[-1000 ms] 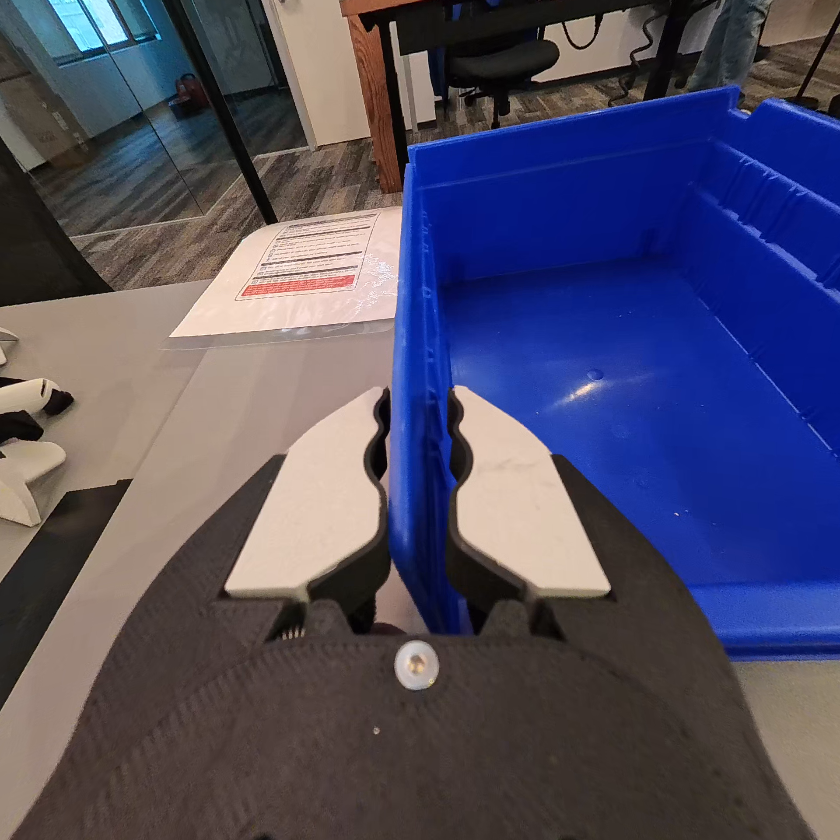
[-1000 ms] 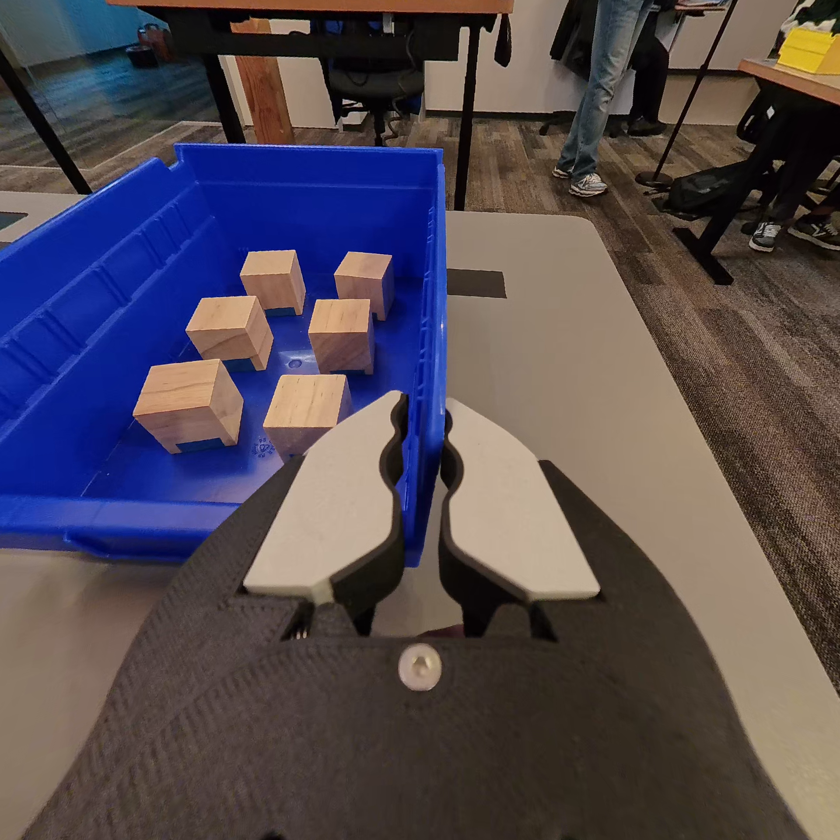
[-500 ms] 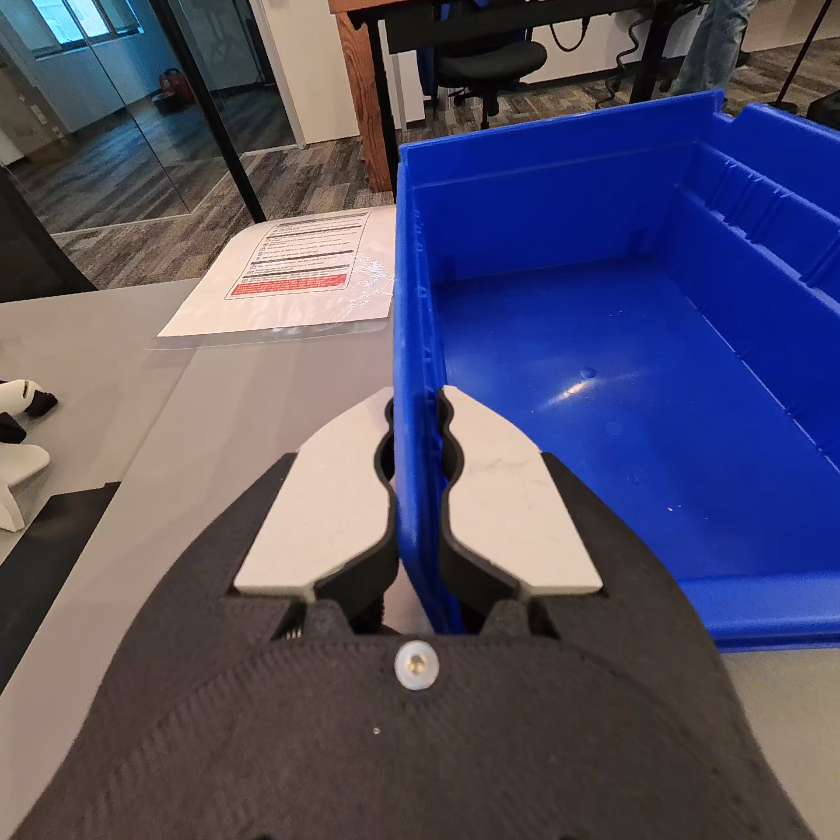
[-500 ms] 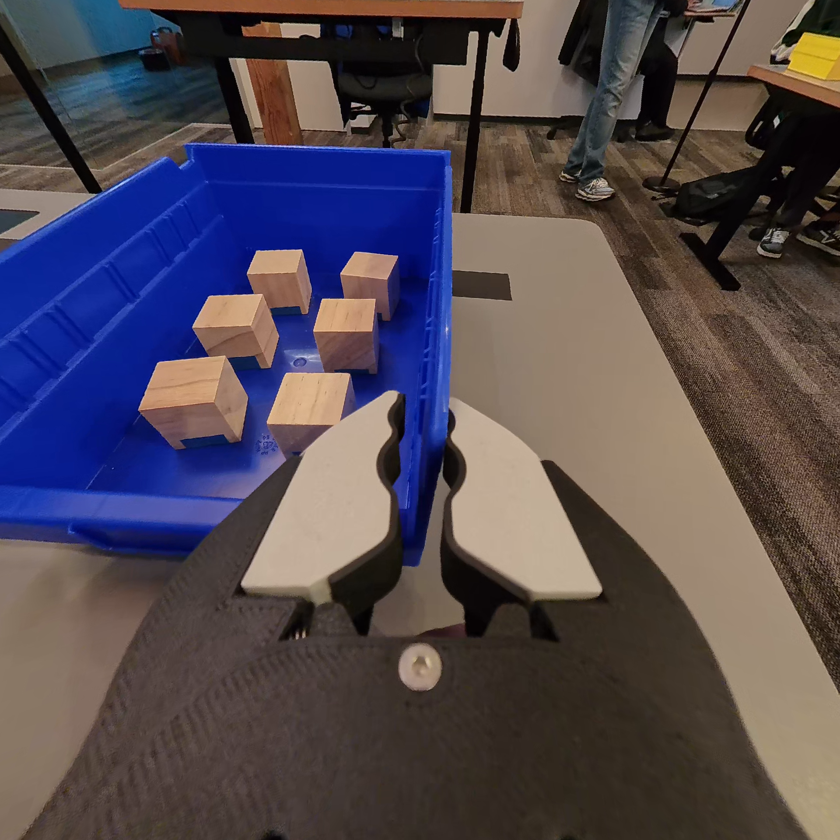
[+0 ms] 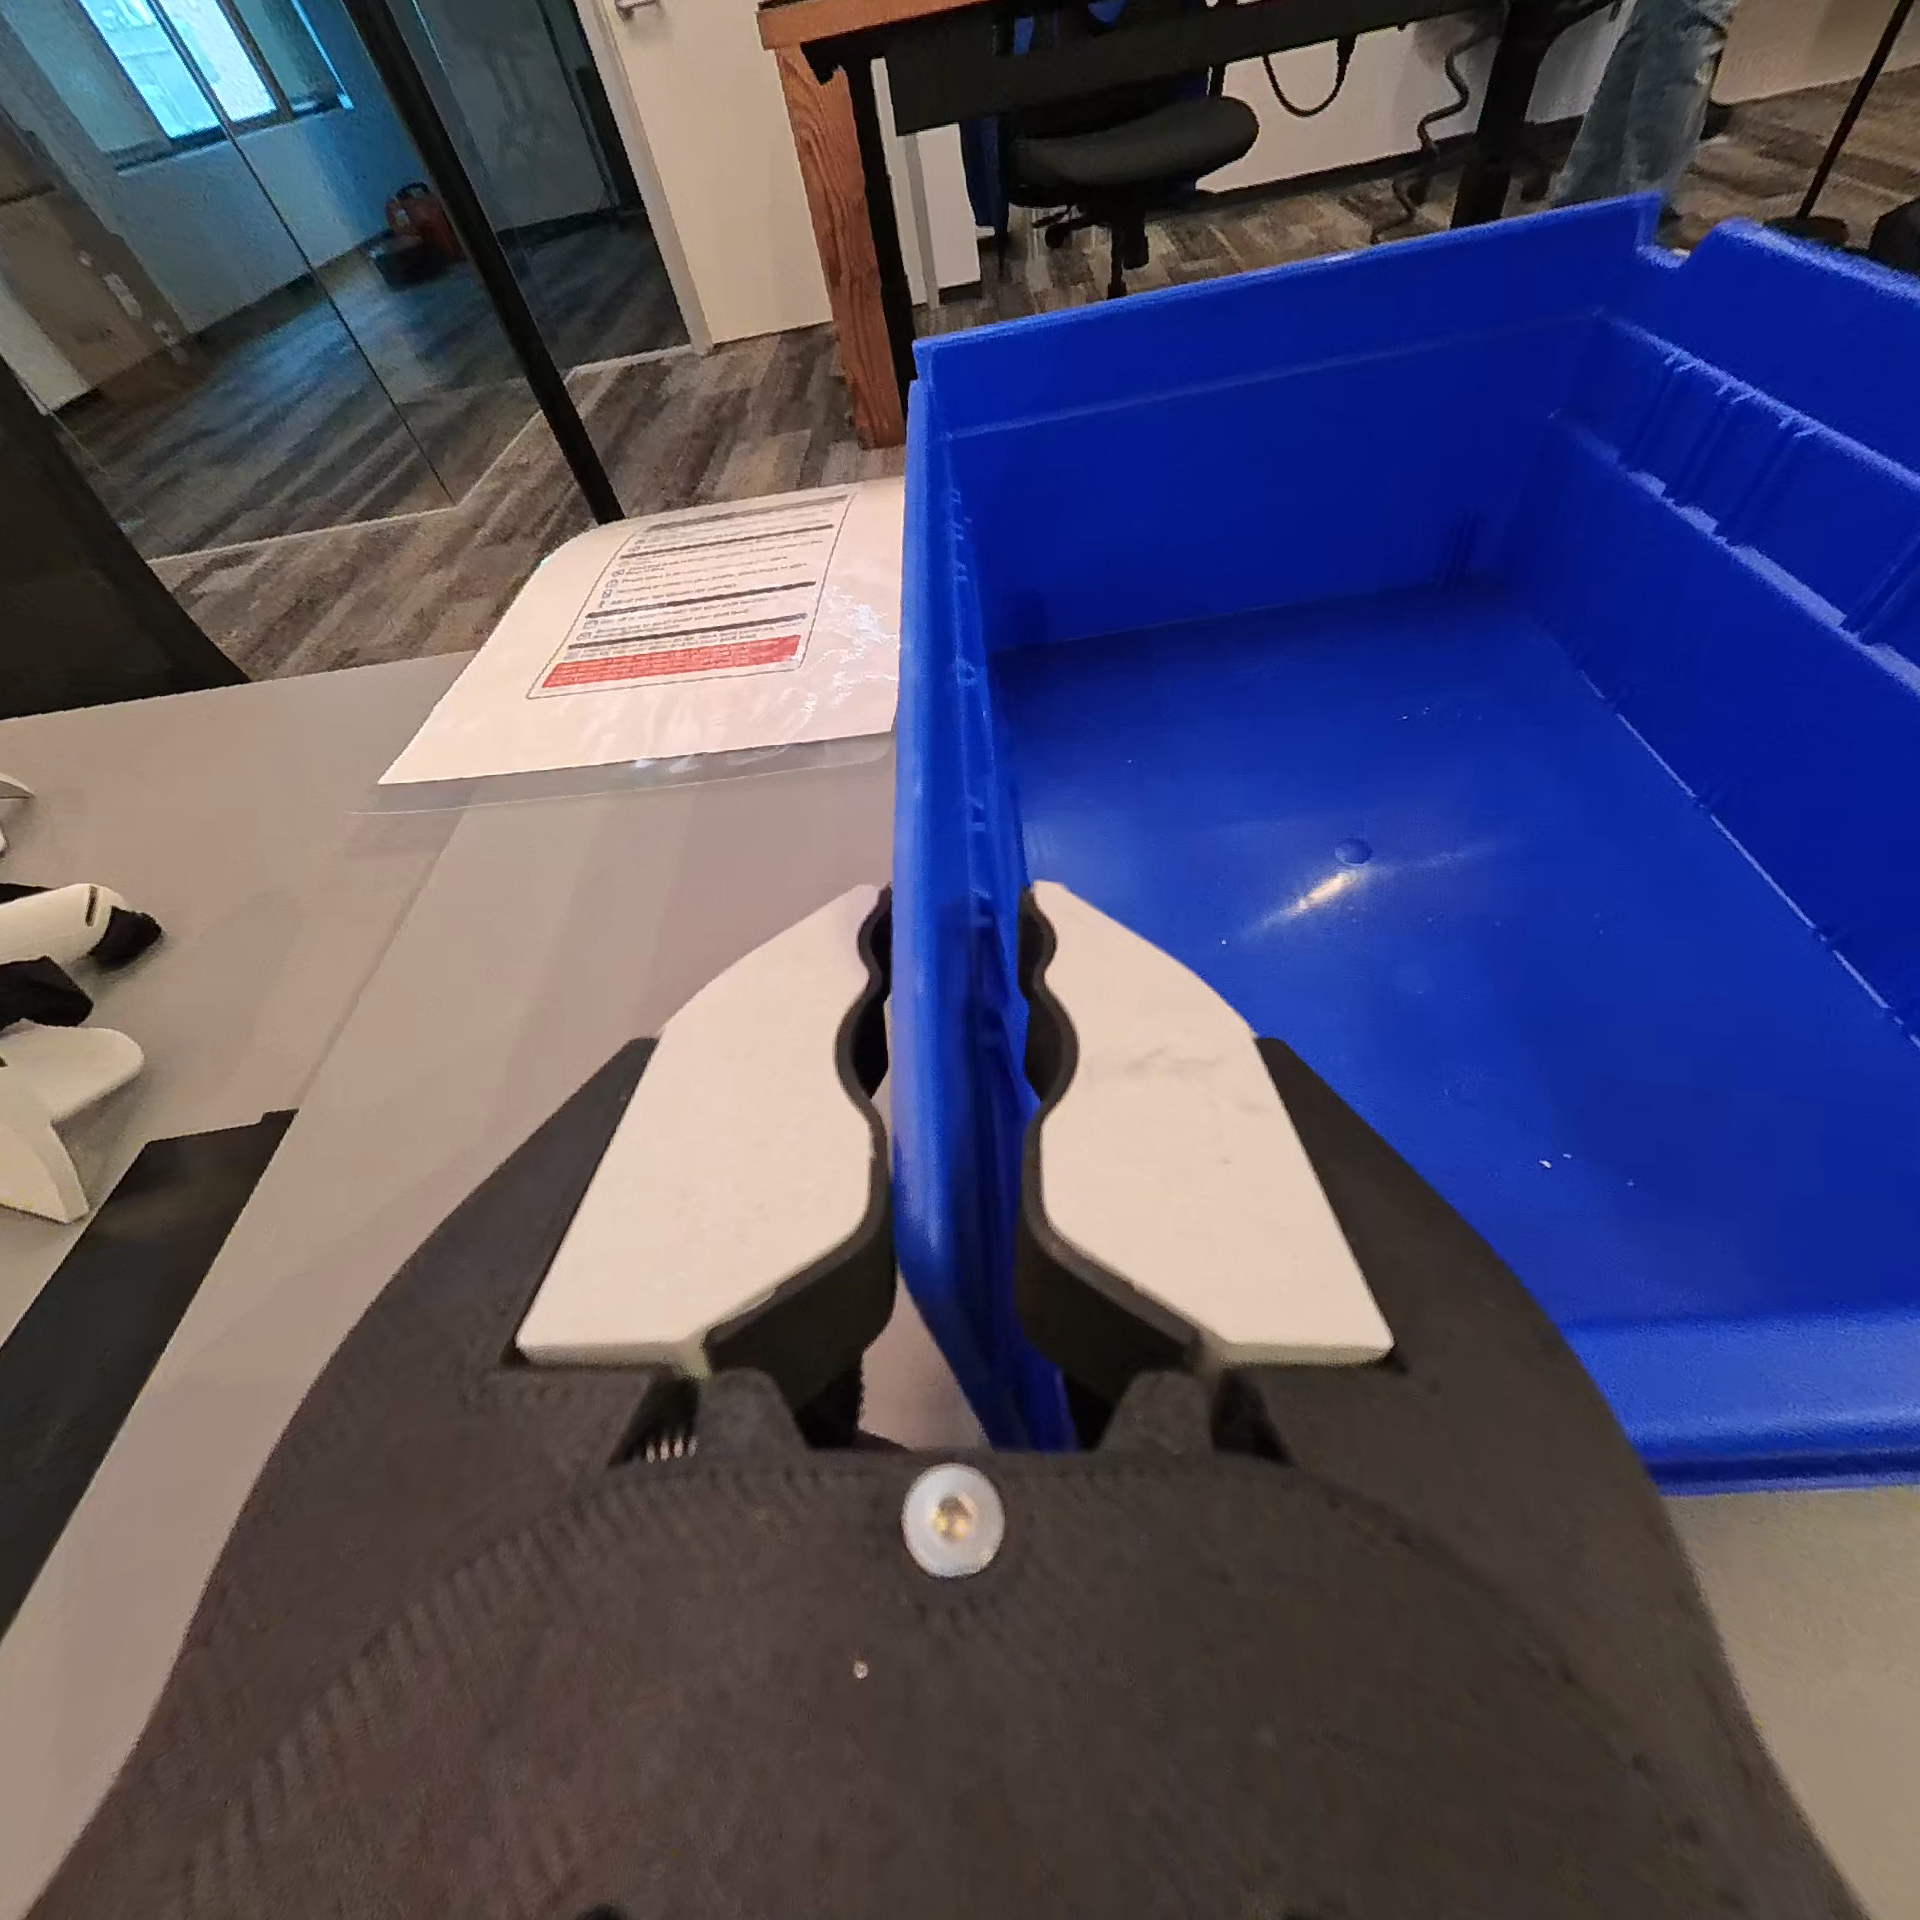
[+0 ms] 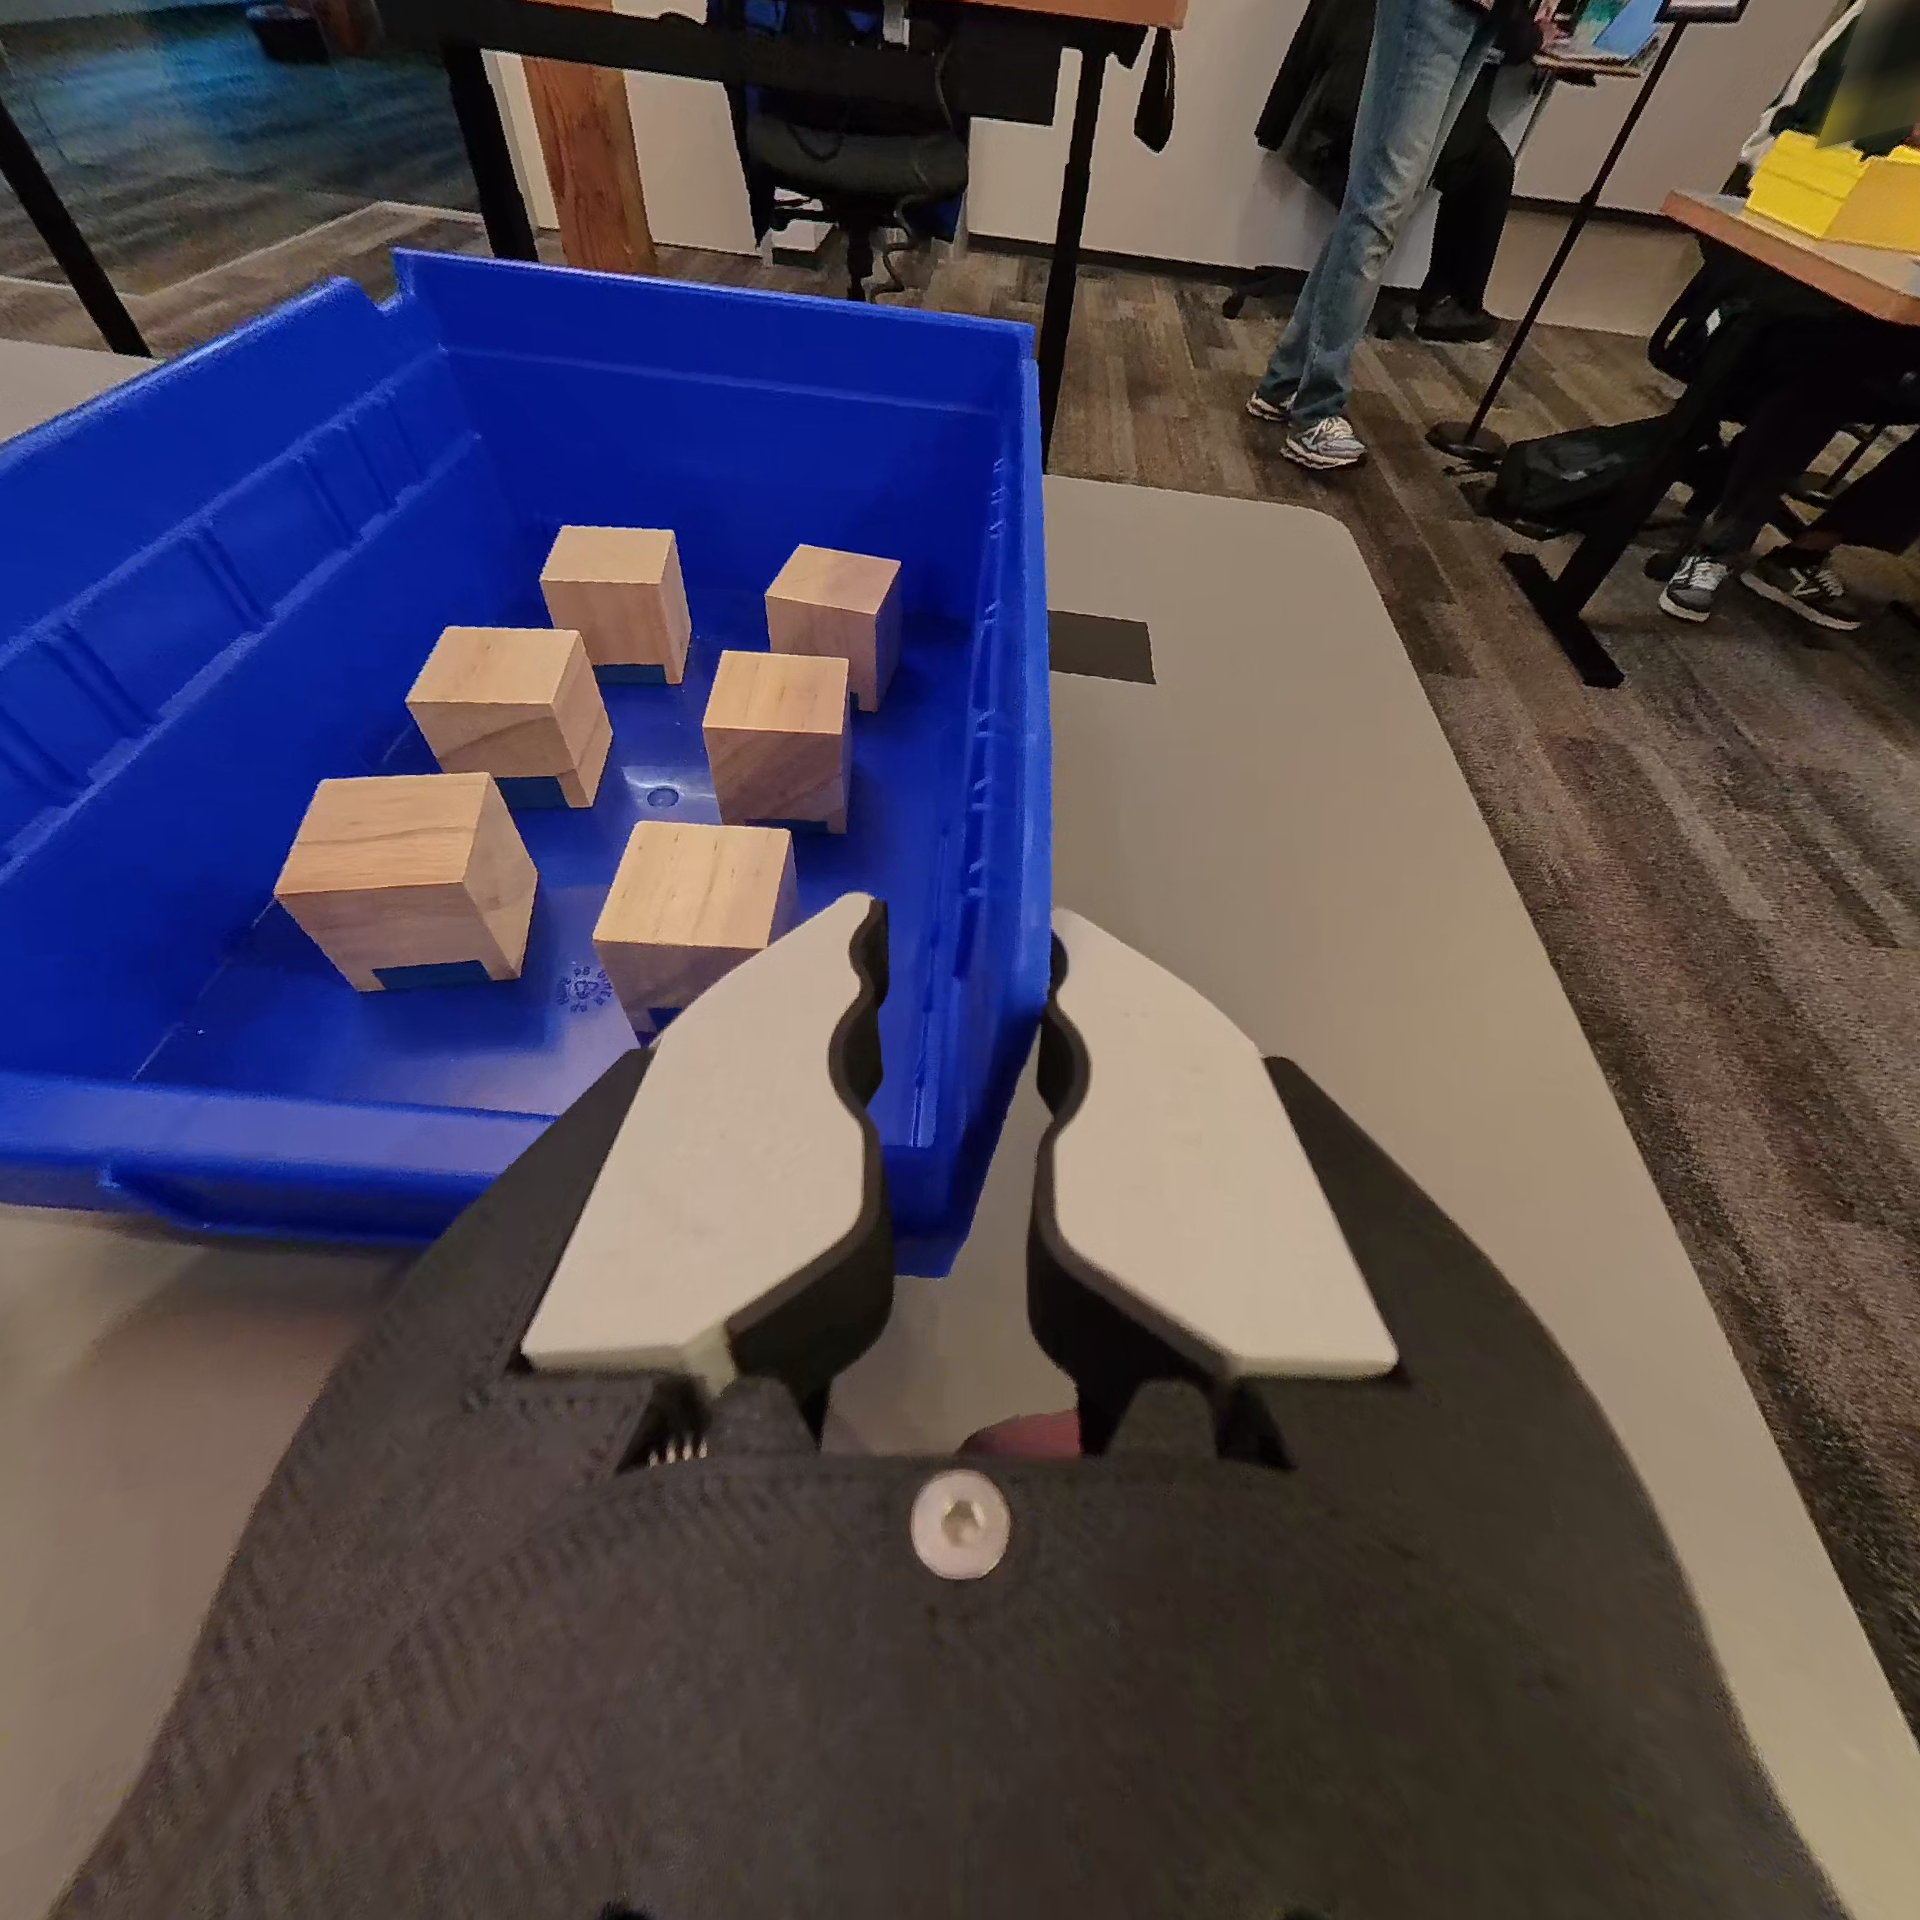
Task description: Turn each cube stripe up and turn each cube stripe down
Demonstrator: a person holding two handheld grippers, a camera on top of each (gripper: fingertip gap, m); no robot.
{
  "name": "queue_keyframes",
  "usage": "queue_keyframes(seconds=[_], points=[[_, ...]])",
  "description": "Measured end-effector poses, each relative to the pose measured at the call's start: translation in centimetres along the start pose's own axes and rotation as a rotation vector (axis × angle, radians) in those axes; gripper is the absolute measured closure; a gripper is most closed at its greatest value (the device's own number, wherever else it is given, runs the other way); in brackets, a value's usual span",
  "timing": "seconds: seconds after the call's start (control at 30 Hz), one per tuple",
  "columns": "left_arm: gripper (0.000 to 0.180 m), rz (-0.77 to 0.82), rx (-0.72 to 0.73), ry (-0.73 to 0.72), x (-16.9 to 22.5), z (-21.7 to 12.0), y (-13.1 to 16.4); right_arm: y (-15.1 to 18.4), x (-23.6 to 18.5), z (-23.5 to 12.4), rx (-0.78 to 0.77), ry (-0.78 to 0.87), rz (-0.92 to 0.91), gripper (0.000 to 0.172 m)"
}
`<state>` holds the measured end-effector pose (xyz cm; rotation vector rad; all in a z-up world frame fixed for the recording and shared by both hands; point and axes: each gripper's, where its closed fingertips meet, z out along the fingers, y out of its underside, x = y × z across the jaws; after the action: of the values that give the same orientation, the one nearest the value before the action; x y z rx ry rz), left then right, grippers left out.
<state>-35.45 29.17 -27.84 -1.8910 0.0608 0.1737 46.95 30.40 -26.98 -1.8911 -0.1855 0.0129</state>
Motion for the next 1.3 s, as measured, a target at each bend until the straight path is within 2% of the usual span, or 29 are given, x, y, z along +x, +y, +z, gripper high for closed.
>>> queue_keyframes(seconds=[0.13, 0.23, 0.4, 0.5, 0.73, 0.9, 1.3], points=[[0.153, 0.004, -0.029, 0.014, 0.2, 0.3, 0.3, 0.0, -0.1, 0.0, 0.002, -0.003, -0.008, 0.143], [0.166, -0.005, -0.029, 0.023, 0.2, 0.3, 0.3, 0.1, -0.3, 0.1, 0.005, -0.025, 0.014, 0.144], [0.172, -0.045, -0.033, 0.067, 0.6, 0.3, 0.4, 0.6, -0.9, 0.6, -0.016, -0.092, 0.060, 0.145], [0.173, -0.073, -0.036, 0.084, 0.8, 0.3, 0.4, 0.9, -0.8, 0.8, -0.053, -0.100, 0.056, 0.167], [0.175, -0.149, -0.033, 0.115, 0.4, 0.4, 0.4, 1.1, -0.7, 0.9, -0.123, -0.077, 0.085, 0.168], [0.175, -0.146, -0.031, 0.117, 0.2, 0.0, 0.2, 1.3, -0.6, 0.4, -0.211, -0.069, 0.112, 0.168], [0.175, -0.160, -0.033, 0.130, 0.2, -0.6, -0.6, 1.9, -1.2, -3.1, -0.411, -0.111, 0.101, 0.168]])
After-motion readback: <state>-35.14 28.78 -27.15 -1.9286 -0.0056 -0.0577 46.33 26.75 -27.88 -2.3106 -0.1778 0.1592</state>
